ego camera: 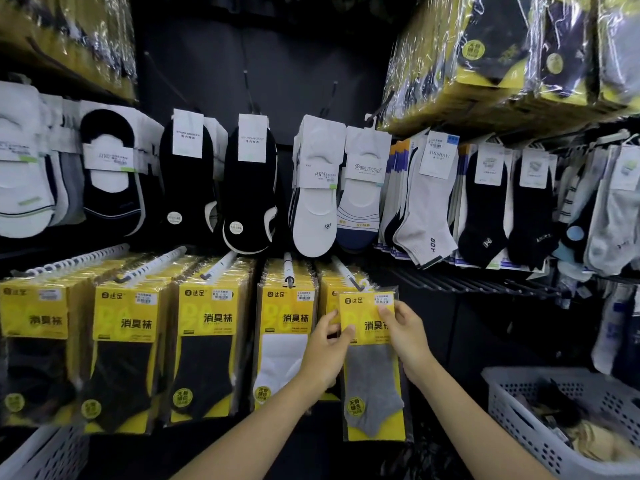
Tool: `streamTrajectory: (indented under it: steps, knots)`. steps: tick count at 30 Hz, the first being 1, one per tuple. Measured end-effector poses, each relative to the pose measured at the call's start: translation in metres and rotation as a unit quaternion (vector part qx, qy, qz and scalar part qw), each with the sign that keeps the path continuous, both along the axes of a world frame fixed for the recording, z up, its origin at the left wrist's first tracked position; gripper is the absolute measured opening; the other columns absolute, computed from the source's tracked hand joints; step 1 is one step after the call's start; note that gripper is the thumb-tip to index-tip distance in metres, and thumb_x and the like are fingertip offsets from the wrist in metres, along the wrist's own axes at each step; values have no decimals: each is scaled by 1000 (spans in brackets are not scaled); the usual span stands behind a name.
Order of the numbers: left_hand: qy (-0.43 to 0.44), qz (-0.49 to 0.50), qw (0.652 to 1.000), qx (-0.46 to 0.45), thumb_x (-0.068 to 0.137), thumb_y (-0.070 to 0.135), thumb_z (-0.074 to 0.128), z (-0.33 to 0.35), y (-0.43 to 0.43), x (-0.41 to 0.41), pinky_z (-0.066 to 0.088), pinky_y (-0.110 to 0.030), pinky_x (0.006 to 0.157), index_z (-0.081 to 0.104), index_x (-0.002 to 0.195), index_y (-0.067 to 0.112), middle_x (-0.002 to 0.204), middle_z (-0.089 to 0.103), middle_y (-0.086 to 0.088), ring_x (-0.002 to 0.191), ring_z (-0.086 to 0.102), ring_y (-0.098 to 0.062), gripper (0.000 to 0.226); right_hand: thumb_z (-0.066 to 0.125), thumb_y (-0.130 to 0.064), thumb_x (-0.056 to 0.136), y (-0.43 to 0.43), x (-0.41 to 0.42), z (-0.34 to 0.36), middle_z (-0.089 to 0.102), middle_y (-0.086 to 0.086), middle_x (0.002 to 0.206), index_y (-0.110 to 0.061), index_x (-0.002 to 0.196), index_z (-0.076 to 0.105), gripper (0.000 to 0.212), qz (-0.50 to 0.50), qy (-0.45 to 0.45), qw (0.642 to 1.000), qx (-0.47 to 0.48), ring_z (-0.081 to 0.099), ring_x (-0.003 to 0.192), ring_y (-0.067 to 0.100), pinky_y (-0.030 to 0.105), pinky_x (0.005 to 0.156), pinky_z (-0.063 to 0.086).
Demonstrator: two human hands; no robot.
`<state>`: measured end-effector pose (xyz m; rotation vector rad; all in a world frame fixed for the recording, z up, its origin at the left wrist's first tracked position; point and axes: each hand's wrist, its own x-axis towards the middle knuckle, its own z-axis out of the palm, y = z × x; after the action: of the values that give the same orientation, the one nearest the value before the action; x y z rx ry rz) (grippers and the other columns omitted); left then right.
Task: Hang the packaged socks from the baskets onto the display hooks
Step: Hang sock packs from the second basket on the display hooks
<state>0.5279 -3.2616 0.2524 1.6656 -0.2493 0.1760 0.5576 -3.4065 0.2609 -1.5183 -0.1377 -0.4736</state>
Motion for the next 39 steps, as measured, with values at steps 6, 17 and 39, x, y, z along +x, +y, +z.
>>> streamTrajectory:
  steps: [6,17,39]
  knots:
    - [-11,24,999,-23,96,29,51,-11,-1,10,43,-4,65,33,142,19,118,56,10,96,57,1,50,54,-13,96,7,16,-6,71,6,97,-11,103,63,11,17,7,1000,-12,69,83,11,18,63,55]
    - [-25,45,999,17,96,41,47,-22,-8,46,18,-31,115,1,152,22,158,7,8,144,12,-10,75,58,-39,92,9,56,-18,42,6,136,-14,126,51,43,-50,36,998,5,50,118,17,31,98,44]
    - [-41,-25,998,36,91,57,35,-15,3,83,9,-27,114,-9,149,32,157,-5,15,145,-1,-6,77,55,-58,78,10,62,-22,62,-8,126,-31,137,46,65,102,24,994,21,57,118,9,39,105,43]
